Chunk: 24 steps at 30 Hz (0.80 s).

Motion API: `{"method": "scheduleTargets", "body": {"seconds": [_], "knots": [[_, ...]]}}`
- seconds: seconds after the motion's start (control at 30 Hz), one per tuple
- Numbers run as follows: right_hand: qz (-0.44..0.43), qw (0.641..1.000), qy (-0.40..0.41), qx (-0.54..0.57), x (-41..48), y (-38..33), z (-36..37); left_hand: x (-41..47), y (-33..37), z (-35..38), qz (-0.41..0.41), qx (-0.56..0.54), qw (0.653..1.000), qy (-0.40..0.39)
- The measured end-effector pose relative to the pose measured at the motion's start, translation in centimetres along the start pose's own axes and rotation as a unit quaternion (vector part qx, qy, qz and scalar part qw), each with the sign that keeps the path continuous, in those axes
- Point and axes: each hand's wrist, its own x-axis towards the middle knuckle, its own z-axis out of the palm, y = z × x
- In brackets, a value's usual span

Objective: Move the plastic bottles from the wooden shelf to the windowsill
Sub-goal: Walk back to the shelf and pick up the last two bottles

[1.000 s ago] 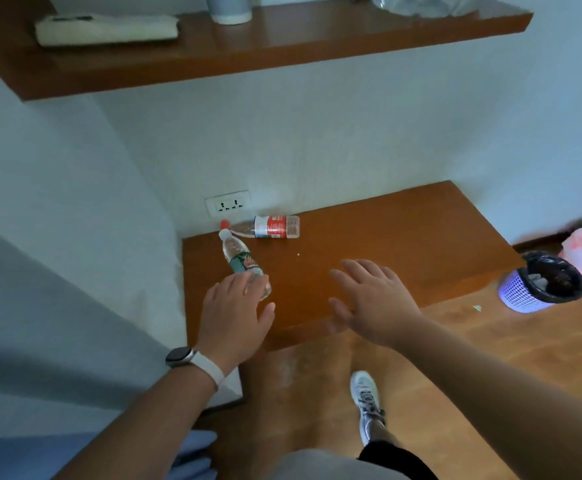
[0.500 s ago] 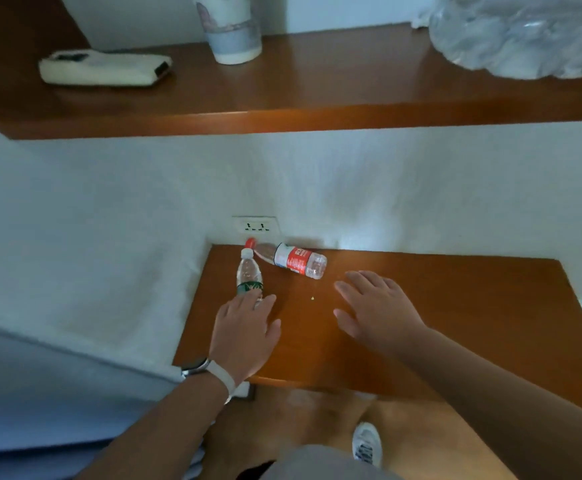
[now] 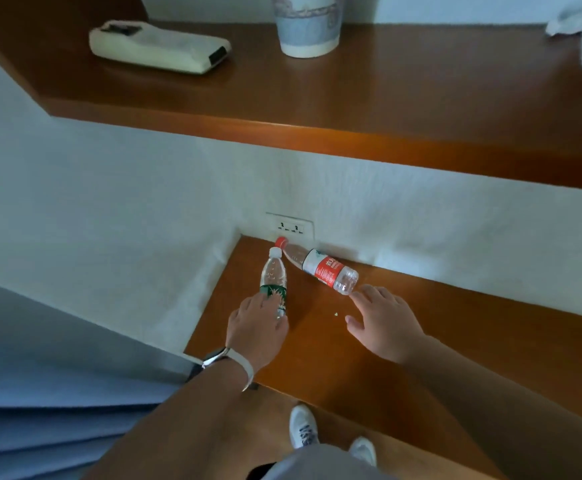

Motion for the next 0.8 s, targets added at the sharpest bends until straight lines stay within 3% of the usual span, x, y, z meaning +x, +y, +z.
{"method": "scheduleTargets", "body": {"seconds": [0.4,0.8], "knots": [[0.085,0.995,-0.029,0.04,7.4,-0.2,1.7,4.6,-4.0,4.3,-0.115,-0.173,0.976,-0.058],[0.116,0.99,-0.054,0.053,14.3,-1.9,4.8,6.7,-4.3,6.3,-0.202,-0.308,0.919,-0.141]]}}
